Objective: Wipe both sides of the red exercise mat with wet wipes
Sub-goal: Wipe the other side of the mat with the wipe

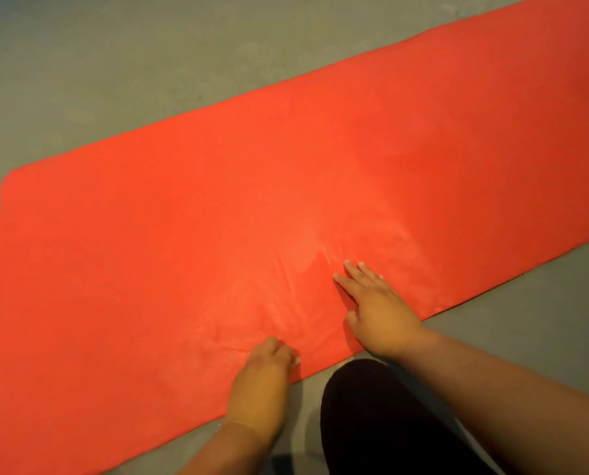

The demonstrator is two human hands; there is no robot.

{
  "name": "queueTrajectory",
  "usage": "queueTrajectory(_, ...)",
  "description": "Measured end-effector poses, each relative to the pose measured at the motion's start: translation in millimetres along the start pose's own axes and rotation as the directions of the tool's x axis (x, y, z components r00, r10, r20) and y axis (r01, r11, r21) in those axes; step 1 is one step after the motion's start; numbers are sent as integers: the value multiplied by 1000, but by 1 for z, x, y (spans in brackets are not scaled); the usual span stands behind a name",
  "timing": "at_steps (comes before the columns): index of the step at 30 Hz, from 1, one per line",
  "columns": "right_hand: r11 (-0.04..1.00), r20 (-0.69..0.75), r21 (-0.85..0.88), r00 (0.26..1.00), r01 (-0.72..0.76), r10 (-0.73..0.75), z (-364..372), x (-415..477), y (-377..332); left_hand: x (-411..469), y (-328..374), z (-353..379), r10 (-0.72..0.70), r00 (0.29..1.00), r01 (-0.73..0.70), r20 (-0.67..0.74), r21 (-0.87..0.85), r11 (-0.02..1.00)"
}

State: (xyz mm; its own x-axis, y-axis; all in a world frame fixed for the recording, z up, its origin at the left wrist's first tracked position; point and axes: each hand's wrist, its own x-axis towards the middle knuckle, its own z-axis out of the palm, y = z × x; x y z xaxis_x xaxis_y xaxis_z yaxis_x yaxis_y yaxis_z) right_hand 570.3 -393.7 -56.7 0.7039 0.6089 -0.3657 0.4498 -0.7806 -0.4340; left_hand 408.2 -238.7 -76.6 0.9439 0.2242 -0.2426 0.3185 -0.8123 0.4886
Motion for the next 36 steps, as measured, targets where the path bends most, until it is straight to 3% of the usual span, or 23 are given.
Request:
queueTrajectory(3, 1000, 2, 3, 1000, -4, 4, 2, -4, 2, -14, -57, -28, -12, 992, 29, -125, 135, 990)
queueTrajectory(6, 1000, 34, 0, 999, -4, 4, 0, -7, 4, -32, -81, -46, -244, 949, 273, -202, 132, 953)
queueTrajectory(8, 1000, 51, -6, 999, 2, -1, -4, -9, 7, -33, -59, -31, -305, 924, 326, -232, 57, 944)
queueTrajectory(10, 1000, 53, -15, 999, 2, -2, -5, -11, 8, -28, -26, -7, -232, 943, 240, -237, 5, 971)
queueTrajectory(12, 1000, 54, -11, 998, -13, 14, -4, -14, 8, -23, 0, 6, -42, 981, 42, -191, -3, 999)
queueTrajectory(14, 1000, 57, -9, 998, -21, 21, -1, -17, 8, -24, -2, 3, 218, 974, -208, -53, 150, 966)
queueTrajectory(17, 1000, 70, -20, 997, -15, 17, -1, -23, 14, -39, -39, -14, 356, 925, -379, 128, 331, 864)
queueTrajectory(19, 1000, 58, -8, 998, -16, 17, -1, -25, 15, -46, -66, -32, 282, 957, -287, 63, 323, 902)
queueTrajectory(22, 1000, 45, -4, 999, -21, 21, 0, -24, 13, -40, -78, -45, 44, 997, -27, -71, 221, 975)
queueTrajectory(28, 999, 10, 8, 999, -32, 32, 3, -25, 14, 23, 5, -8, 22, 1000, -20, -13, 125, 992)
queueTrajectory(31, 999, -47, -21, 999, -27, 26, 1, -23, 16, 41, 12, -5, 190, 981, -191, 27, 116, 975)
queueTrajectory(33, 998, -77, -36, 996, -50, 47, -1, -21, 17, 39, -17, -20, 236, 972, -231, -22, 129, 964)
queueTrajectory(34, 997, -75, -40, 995, -62, 59, -1, -18, 17, 39, -37, -32, 177, 982, -165, -66, 154, 974)
queueTrajectory(36, 997, -74, -50, 995, -66, 62, -3, -11, 15, 44, -72, -57, -111, 968, 142, -223, 128, 982)
